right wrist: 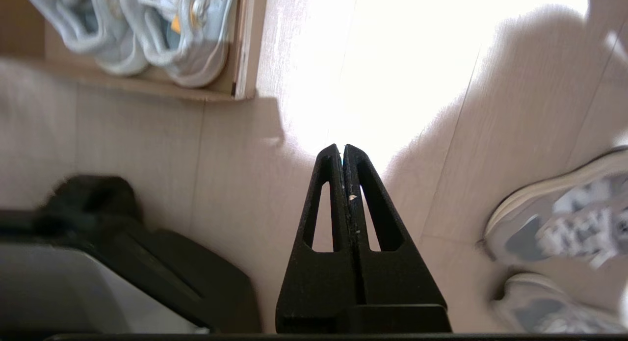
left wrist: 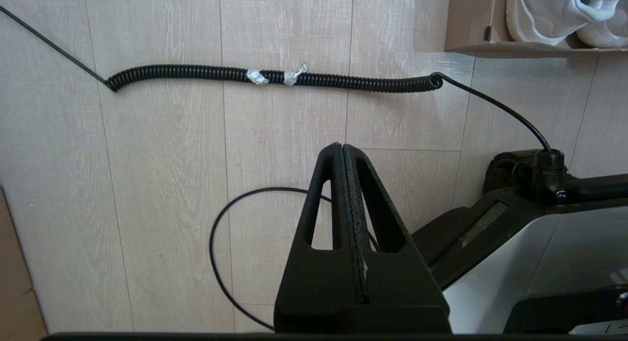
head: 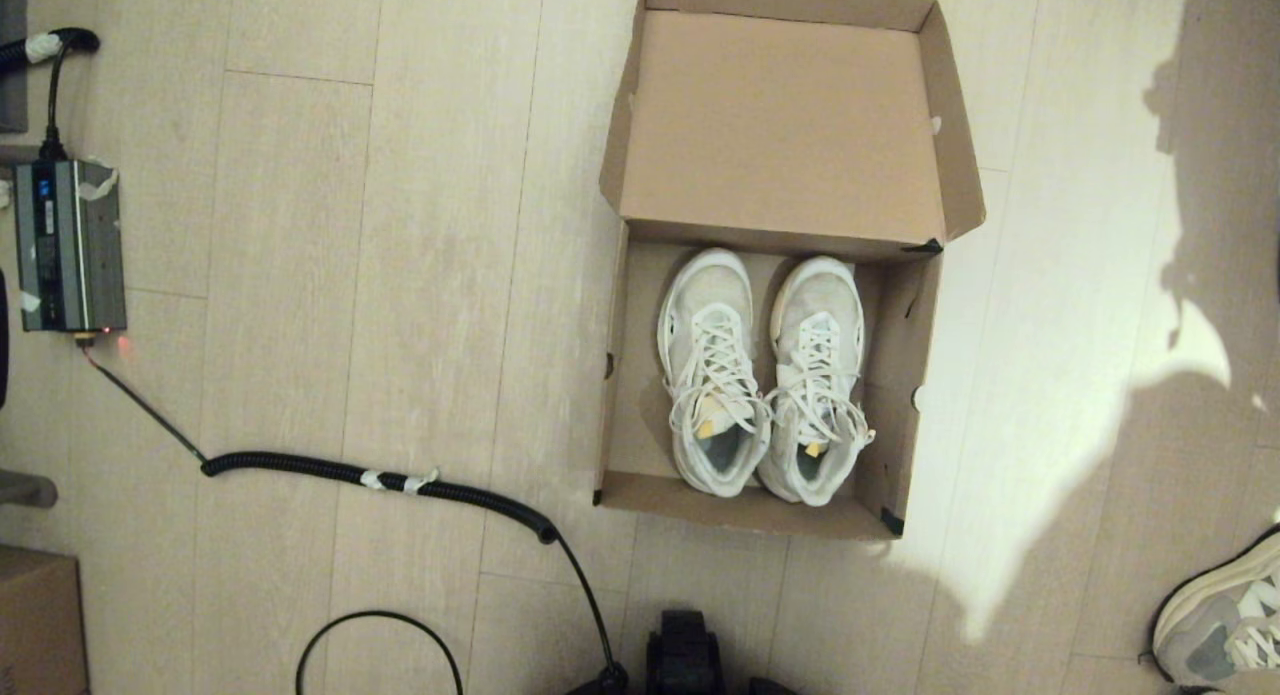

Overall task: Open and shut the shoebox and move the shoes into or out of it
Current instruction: Close the shoe box

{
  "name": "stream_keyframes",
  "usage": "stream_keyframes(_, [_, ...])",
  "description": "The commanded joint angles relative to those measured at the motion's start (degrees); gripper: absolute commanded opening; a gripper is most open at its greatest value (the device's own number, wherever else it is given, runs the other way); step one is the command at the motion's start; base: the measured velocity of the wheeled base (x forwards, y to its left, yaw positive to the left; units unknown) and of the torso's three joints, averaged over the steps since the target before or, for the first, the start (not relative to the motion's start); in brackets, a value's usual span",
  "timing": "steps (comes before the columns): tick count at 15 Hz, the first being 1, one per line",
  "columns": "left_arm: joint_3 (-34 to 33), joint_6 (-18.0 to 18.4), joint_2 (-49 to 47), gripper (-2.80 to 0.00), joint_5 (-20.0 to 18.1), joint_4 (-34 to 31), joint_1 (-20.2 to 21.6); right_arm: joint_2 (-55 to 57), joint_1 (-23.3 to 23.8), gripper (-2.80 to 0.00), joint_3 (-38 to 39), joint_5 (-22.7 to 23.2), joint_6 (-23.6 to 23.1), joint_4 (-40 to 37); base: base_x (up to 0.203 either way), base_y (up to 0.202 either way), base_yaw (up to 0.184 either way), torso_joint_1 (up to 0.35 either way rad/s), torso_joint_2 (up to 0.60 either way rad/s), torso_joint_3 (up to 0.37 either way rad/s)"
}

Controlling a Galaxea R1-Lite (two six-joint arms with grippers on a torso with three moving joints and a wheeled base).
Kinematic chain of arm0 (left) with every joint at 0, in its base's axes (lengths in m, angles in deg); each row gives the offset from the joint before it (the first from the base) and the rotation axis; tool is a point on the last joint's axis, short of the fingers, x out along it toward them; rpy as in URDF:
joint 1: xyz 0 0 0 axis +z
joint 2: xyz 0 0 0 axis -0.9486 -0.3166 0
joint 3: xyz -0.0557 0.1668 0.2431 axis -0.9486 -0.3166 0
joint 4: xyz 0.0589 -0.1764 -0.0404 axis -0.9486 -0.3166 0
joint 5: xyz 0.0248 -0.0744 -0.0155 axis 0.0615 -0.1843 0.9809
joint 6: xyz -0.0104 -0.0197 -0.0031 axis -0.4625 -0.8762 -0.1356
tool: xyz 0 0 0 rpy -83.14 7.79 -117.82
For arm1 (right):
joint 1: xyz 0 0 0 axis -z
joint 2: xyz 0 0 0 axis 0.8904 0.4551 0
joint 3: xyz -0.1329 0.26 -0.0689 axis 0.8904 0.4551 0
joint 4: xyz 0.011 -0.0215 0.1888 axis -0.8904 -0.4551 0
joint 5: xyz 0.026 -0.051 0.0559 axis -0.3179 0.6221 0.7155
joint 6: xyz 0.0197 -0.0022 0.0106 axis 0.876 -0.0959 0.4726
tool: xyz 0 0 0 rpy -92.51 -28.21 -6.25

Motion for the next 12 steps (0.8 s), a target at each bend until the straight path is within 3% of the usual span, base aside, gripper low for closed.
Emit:
stream_keyframes(1, [0.02,0.14,0.02,-2.8,-0.16,-0.15,0.0,-0.01,-0.03,-2.8,-0.04,0.93,-2.2,-0.08,0.0,0.0,0.0,0.0,0.0,0.0])
stream_keyframes(4, [6.27,-0.36,-1.99,-2.8,-1.18,-0.4,-0.07,0.96,0.02,-2.8,-5.94,1.15,-1.18,-0.52,0.0,0.0,0.0,0.0,0.0,0.0])
stream_keyframes(7, [19.6,-4.54,-17.62,-2.8,-4.57,-0.77,-0.13,14.35,-0.01,-2.8,-15.19,1.24,3.12,-2.25,0.0,0.0,0.0,0.0,0.0,0.0])
stream_keyframes(12, [38.41,-14.79,-55.39,-2.8,-14.81,3.66,-0.27,54.8,-0.02,-2.8,-32.8,3.28,21.59,2.25,0.0,0.0,0.0,0.0,0.0,0.0])
